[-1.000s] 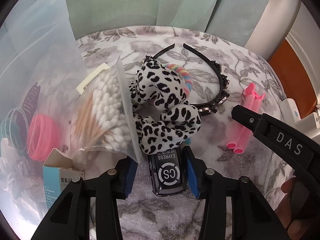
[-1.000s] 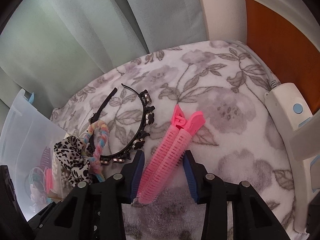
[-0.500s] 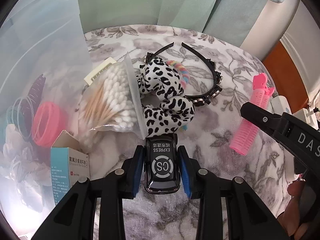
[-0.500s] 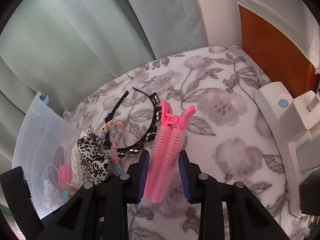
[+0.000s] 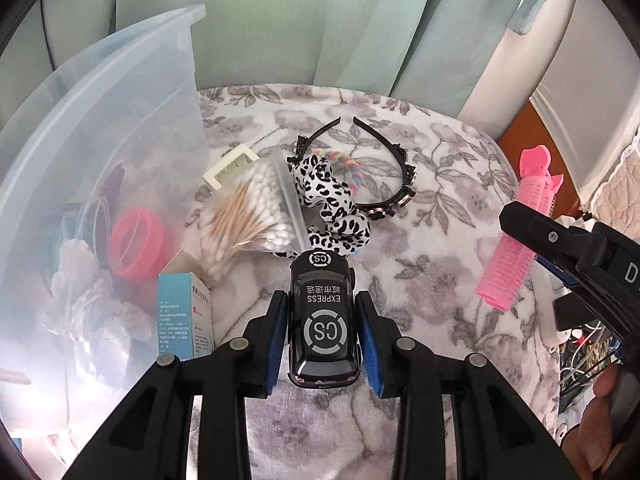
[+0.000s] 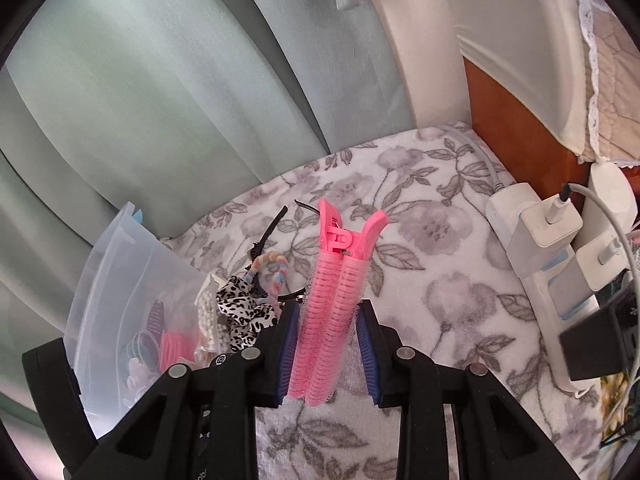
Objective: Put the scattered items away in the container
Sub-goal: 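Lift the toy car and pink roller clip and carry both over the box, then open both tools to drop the toy car and roller clip into the box, then withdraw both tools from the box toward the blue medicine box and scrunchie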
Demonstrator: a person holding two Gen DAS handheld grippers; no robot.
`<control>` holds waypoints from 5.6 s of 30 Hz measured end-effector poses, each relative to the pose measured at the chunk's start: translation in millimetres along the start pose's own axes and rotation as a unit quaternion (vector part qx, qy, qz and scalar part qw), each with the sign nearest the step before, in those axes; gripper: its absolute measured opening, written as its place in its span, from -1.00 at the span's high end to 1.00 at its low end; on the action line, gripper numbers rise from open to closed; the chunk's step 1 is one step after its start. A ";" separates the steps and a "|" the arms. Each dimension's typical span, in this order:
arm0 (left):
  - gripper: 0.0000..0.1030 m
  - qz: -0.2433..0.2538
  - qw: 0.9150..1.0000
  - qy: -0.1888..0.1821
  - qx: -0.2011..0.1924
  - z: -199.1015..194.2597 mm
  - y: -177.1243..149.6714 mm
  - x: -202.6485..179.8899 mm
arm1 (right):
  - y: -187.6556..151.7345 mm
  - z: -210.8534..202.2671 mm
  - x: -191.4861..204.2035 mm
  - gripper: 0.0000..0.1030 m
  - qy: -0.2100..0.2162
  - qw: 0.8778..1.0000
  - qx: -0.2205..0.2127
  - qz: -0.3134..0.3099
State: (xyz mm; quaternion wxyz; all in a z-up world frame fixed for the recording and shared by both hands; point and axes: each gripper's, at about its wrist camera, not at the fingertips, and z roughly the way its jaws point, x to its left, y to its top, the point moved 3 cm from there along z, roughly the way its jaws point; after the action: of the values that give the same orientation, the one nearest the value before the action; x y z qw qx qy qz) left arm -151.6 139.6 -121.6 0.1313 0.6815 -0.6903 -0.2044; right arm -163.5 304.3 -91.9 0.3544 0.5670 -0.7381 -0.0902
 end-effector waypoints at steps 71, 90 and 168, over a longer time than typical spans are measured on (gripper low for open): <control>0.33 -0.210 0.955 0.003 -0.211 -184.9 -6.0 237.9 | -76.7 -76.8 289.4 0.38 0.106 0.958 -0.018 -0.267; 0.09 -0.202 0.960 -0.009 -0.194 -171.2 -3.6 228.3 | -87.6 -42.2 296.2 0.31 0.090 0.954 0.028 -0.286; -0.36 0.057 0.992 0.065 -0.087 -113.1 -27.8 1.8 | -37.4 -97.1 13.7 -0.49 0.062 0.997 -0.031 -0.032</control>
State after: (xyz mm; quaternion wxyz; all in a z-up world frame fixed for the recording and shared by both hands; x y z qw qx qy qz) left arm -75.0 126.4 -34.9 0.2459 0.6385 -0.6980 -0.2115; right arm -75.3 305.3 -35.0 0.4141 0.5834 -0.6930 -0.0890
